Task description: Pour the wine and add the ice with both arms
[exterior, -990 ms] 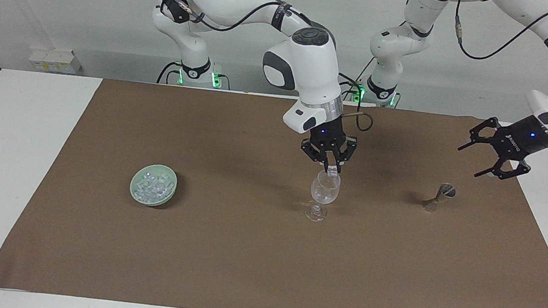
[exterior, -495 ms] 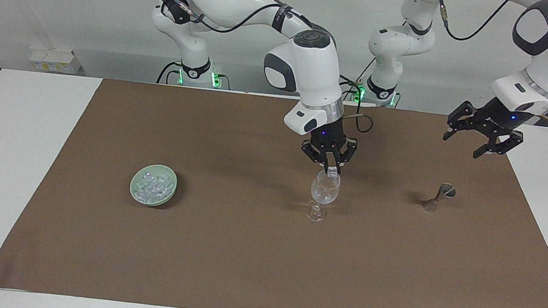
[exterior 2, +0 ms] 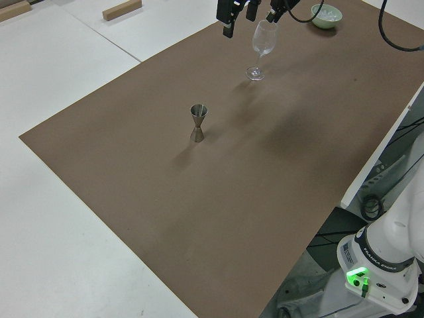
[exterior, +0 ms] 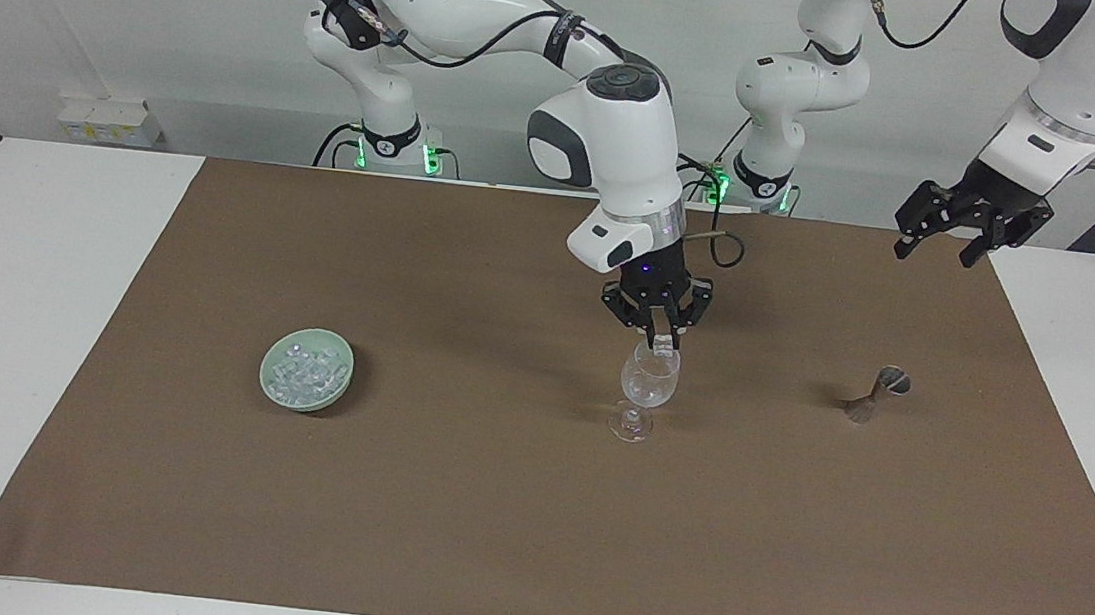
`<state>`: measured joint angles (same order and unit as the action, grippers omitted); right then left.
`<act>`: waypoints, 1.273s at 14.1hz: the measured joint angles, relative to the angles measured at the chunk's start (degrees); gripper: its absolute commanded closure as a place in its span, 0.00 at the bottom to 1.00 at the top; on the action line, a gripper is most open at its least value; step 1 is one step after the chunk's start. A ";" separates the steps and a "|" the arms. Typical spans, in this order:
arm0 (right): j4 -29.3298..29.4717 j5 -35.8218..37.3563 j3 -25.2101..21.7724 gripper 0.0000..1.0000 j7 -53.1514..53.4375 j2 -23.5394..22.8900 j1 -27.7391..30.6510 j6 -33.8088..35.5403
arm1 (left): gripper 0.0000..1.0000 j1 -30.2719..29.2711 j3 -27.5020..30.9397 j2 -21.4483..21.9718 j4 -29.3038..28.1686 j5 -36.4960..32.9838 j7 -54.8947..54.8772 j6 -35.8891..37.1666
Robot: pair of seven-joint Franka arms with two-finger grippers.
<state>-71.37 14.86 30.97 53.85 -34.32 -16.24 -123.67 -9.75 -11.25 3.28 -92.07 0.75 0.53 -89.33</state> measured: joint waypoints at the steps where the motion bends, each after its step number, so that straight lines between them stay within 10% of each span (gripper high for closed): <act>1: 0.00 0.00 0.00 0.66 0.00 0.00 0.00 0.00 | 0.04 0.36 -0.01 -0.03 0.01 -2.36 0.52 0.11; 6: 0.00 0.03 0.00 0.55 0.00 -0.01 0.03 -0.01 | 0.00 0.99 -0.23 -0.30 0.01 -4.54 1.29 0.11; 10: 0.60 1.49 -0.12 0.00 0.01 0.03 0.38 0.00 | 0.00 1.01 0.15 -0.30 0.05 -3.30 1.64 0.10; 18: 1.65 4.32 -4.51 0.00 -3.58 5.05 4.82 5.71 | 0.00 1.06 0.01 -0.31 0.66 -2.63 1.67 0.02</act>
<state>-69.72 19.18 26.46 50.27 -29.27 -11.42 -117.96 -8.68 -11.24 2.97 -91.40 -1.88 2.20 -89.30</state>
